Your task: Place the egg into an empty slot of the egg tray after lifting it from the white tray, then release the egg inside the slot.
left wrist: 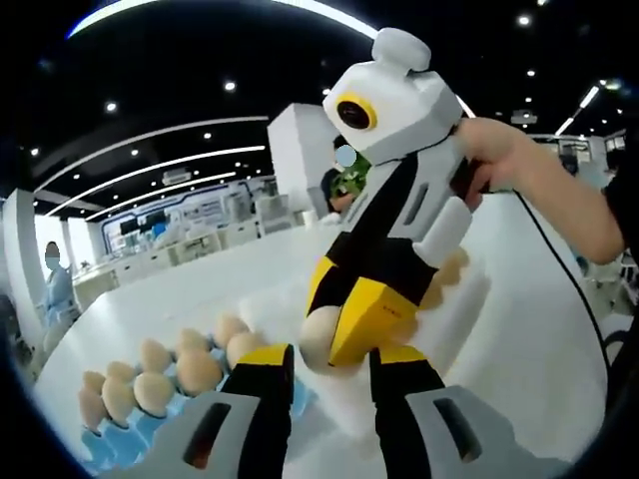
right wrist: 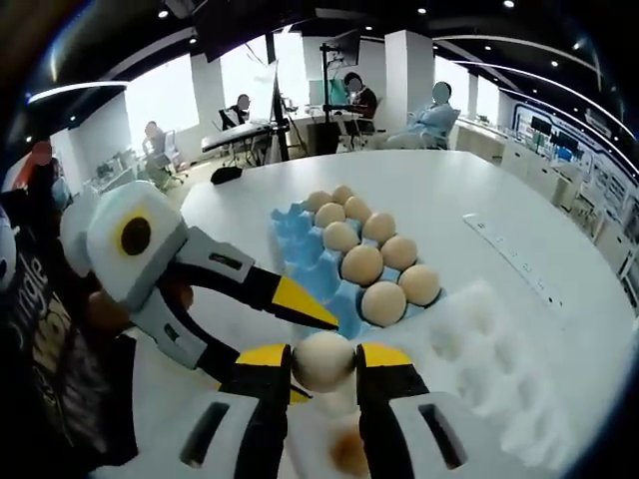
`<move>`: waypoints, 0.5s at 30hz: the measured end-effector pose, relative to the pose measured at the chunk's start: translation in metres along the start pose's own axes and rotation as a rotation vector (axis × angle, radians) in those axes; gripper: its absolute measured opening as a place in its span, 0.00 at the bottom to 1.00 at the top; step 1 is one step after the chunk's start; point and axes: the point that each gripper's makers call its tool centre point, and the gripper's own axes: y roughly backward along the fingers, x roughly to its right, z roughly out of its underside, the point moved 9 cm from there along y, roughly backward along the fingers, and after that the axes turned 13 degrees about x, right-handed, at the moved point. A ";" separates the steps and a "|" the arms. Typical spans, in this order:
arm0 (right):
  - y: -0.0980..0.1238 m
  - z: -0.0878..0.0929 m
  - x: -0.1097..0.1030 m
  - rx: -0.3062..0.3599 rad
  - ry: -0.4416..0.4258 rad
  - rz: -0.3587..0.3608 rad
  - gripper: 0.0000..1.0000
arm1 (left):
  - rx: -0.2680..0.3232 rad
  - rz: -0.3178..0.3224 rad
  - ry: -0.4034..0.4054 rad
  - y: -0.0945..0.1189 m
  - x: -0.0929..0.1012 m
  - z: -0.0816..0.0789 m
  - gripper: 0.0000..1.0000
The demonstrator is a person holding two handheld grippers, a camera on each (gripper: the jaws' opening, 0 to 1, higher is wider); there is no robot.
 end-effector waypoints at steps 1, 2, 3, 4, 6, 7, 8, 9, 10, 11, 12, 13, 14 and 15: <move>0.000 0.000 -0.001 -0.001 -0.001 0.001 0.27 | 0.000 0.005 -0.008 0.000 0.001 0.000 0.28; 0.000 0.001 -0.002 -0.004 0.000 0.003 0.27 | -0.002 0.007 -0.014 -0.001 0.001 0.000 0.27; 0.000 0.001 -0.003 -0.004 -0.001 0.003 0.27 | -0.007 0.003 -0.033 -0.001 0.002 0.000 0.27; 0.000 0.002 -0.003 -0.010 -0.001 0.003 0.27 | -0.011 0.008 -0.042 -0.001 0.002 0.000 0.27; 0.000 0.003 -0.004 -0.013 -0.002 0.004 0.27 | -0.014 0.009 -0.041 -0.001 0.003 0.001 0.27; 0.001 0.003 -0.005 -0.013 -0.005 0.004 0.27 | -0.014 0.011 -0.043 -0.001 0.003 0.001 0.27; 0.001 0.003 -0.004 -0.014 -0.007 0.004 0.28 | -0.014 0.012 -0.045 -0.001 0.003 0.001 0.27; 0.001 0.003 -0.004 -0.010 -0.010 0.006 0.28 | -0.013 0.011 -0.044 -0.001 0.003 0.000 0.27; 0.001 0.003 -0.006 -0.007 -0.010 0.008 0.28 | -0.009 0.004 -0.041 -0.001 0.003 0.000 0.26; 0.002 0.004 -0.007 -0.008 -0.009 0.007 0.28 | -0.008 0.006 -0.039 -0.002 0.003 0.000 0.26; 0.002 0.005 -0.010 -0.010 -0.010 0.005 0.28 | -0.010 0.007 -0.032 -0.001 0.003 0.001 0.26; 0.003 0.006 -0.013 -0.008 -0.014 0.003 0.28 | -0.010 0.007 -0.026 -0.001 0.002 0.001 0.26; 0.003 0.007 -0.013 -0.005 -0.019 0.001 0.28 | -0.010 0.008 -0.017 -0.001 0.002 0.001 0.26; 0.003 0.008 -0.012 0.000 -0.031 -0.004 0.28 | -0.008 0.006 -0.004 0.000 0.002 0.002 0.26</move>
